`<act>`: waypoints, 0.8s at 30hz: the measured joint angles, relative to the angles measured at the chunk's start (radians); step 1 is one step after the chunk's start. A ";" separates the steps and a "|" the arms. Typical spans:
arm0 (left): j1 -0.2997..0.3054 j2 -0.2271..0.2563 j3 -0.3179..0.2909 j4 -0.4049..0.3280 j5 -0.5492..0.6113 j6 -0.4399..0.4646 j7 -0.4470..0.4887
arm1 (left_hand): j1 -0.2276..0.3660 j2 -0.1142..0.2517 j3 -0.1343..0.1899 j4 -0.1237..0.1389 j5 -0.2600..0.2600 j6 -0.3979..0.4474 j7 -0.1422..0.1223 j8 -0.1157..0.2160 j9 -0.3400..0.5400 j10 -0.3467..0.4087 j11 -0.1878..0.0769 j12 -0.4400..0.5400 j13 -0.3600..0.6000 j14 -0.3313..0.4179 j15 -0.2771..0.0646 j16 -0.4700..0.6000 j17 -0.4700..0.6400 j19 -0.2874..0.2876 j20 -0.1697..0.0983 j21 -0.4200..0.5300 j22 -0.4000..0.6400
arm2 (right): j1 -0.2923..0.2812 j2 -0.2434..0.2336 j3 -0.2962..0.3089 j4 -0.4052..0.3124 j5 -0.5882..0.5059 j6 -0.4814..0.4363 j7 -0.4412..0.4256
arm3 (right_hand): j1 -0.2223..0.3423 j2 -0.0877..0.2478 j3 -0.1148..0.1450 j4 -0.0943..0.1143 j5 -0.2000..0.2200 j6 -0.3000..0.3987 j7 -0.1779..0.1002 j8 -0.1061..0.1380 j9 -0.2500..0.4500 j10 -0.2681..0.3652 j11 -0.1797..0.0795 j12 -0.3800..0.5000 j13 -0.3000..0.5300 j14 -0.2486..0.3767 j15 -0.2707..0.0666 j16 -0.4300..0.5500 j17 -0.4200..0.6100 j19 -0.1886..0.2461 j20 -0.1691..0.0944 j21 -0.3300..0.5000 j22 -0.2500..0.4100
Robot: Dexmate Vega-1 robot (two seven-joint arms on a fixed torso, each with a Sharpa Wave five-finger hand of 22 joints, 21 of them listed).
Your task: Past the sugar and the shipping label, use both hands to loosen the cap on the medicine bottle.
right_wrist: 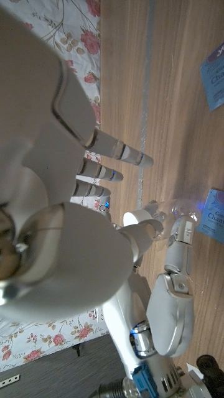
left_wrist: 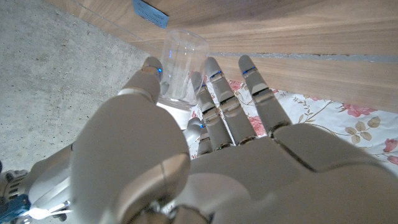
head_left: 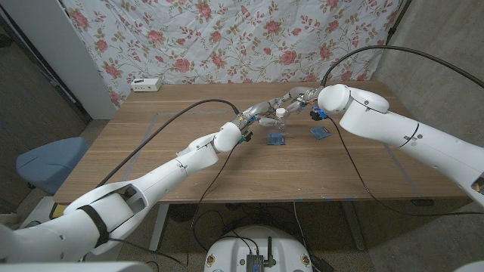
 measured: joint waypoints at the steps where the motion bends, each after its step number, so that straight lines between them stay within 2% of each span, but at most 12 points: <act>1: 0.000 0.000 0.000 0.000 0.000 -0.001 0.000 | 0.000 0.000 0.000 0.000 0.000 0.000 0.000 0.000 0.000 0.000 0.000 0.000 0.000 0.000 0.000 0.000 0.000 0.000 0.000 0.000 0.000 | 0.002 -0.001 -0.001 0.000 0.000 0.000 0.000 | -0.003 -0.003 -0.002 -0.002 0.000 -0.003 0.003 -0.001 -0.002 -0.001 0.001 0.000 0.000 0.000 0.000 -0.001 -0.001 0.000 0.000 0.000 0.000; 7: -0.002 -0.002 -0.001 0.009 0.001 -0.007 -0.001 | 0.000 0.000 0.000 0.000 -0.002 0.000 0.000 0.000 0.000 0.000 0.000 0.000 0.000 0.000 0.000 0.000 0.000 0.000 0.000 0.000 0.000 | 0.011 -0.003 -0.005 0.001 0.015 -0.005 0.012 | -0.034 -0.032 -0.029 0.013 -0.014 -0.041 0.001 -0.011 -0.002 -0.012 0.012 0.000 0.000 -0.009 0.009 -0.001 -0.005 0.000 0.000 0.000 0.000; 13: -0.007 -0.005 -0.001 0.017 0.001 -0.011 -0.001 | 0.000 0.000 0.000 0.000 -0.002 0.000 0.000 0.000 0.000 0.000 0.000 0.000 0.000 0.000 0.000 0.000 0.000 0.000 0.000 0.000 0.000 | 0.013 -0.003 -0.005 0.008 0.025 0.003 0.011 | -0.095 -0.053 -0.056 0.031 -0.029 -0.076 0.002 -0.015 -0.002 -0.022 0.024 0.000 0.000 -0.008 0.020 -0.001 -0.005 -0.004 0.004 0.000 0.002; 14: -0.008 -0.005 -0.001 0.018 0.001 -0.011 -0.002 | 0.000 0.000 0.000 0.000 -0.002 0.000 0.000 0.000 0.000 0.000 0.000 0.000 0.000 0.000 0.000 0.000 0.000 0.000 0.000 0.000 0.000 | 0.013 -0.002 -0.004 0.009 0.027 0.005 0.008 | -0.104 -0.056 -0.059 0.035 -0.032 -0.080 0.005 -0.015 -0.002 -0.019 0.030 0.000 0.000 -0.008 0.020 -0.001 -0.005 -0.004 0.004 0.000 0.002; 24: -0.014 -0.009 0.000 0.028 0.001 -0.013 -0.002 | 0.000 0.000 -0.001 0.000 -0.003 0.000 0.000 0.000 0.000 0.000 0.000 -0.004 -0.001 0.000 0.000 0.000 0.000 0.000 0.000 0.000 0.000 | 0.018 0.003 -0.003 0.016 0.026 0.006 -0.008 | -0.186 -0.079 -0.095 0.063 -0.033 -0.105 0.030 -0.015 0.001 -0.012 0.038 0.005 0.000 0.002 0.031 -0.001 -0.004 0.001 -0.001 0.005 0.002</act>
